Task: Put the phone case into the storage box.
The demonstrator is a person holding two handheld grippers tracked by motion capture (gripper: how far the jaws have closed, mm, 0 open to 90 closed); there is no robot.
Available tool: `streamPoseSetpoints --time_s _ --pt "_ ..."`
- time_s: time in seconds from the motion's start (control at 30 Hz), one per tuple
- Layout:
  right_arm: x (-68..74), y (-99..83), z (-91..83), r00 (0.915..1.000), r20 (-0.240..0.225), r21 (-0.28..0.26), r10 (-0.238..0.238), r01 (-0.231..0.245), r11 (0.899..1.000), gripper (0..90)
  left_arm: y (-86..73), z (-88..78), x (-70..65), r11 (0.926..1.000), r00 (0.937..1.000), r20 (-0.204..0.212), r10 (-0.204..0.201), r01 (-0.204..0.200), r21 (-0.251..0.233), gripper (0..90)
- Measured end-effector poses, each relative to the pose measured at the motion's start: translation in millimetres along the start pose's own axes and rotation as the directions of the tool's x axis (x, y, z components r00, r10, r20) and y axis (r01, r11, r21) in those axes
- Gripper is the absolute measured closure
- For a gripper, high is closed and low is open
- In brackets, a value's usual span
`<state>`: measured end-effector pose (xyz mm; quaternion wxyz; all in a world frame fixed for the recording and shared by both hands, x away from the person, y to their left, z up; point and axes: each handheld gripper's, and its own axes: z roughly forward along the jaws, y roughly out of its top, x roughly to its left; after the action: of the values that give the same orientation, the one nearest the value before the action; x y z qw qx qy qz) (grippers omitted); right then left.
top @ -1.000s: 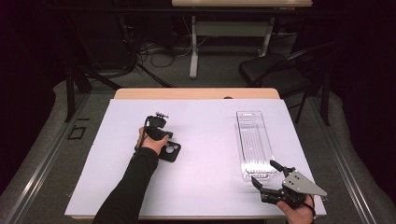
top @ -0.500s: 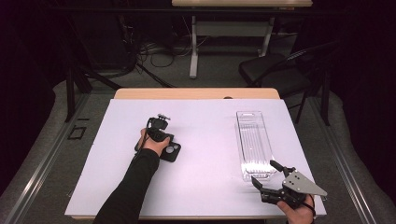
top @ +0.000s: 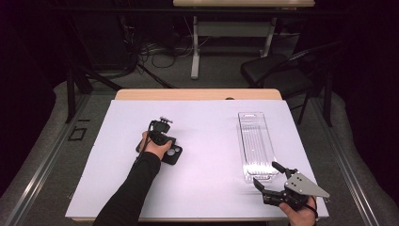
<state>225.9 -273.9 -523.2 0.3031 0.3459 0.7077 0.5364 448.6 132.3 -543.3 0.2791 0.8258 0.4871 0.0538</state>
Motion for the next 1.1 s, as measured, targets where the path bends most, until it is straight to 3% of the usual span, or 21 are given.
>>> streamPoseSetpoints --time_s 0.4,0.77,1.1 --pt "-0.4 0.1 -0.8 1.0 0.002 0.0 -0.001 0.001 1.0 13.9 -11.2 -5.9 -13.5 0.9987 0.9989 0.016 0.044 -0.044 0.023 90.0" --pt "0.4 0.1 -0.6 1.0 0.001 0.0 -0.002 0.002 1.0 13.9 -30.9 -13.7 -26.0 0.9966 0.9944 0.07 0.079 -0.081 0.018 90.0" --pt "0.7 0.2 -0.6 1.0 0.0 0.001 -0.004 0.004 1.0 13.9 -42.3 -18.7 -38.3 0.9902 0.99 0.032 0.137 -0.138 0.019 90.0"
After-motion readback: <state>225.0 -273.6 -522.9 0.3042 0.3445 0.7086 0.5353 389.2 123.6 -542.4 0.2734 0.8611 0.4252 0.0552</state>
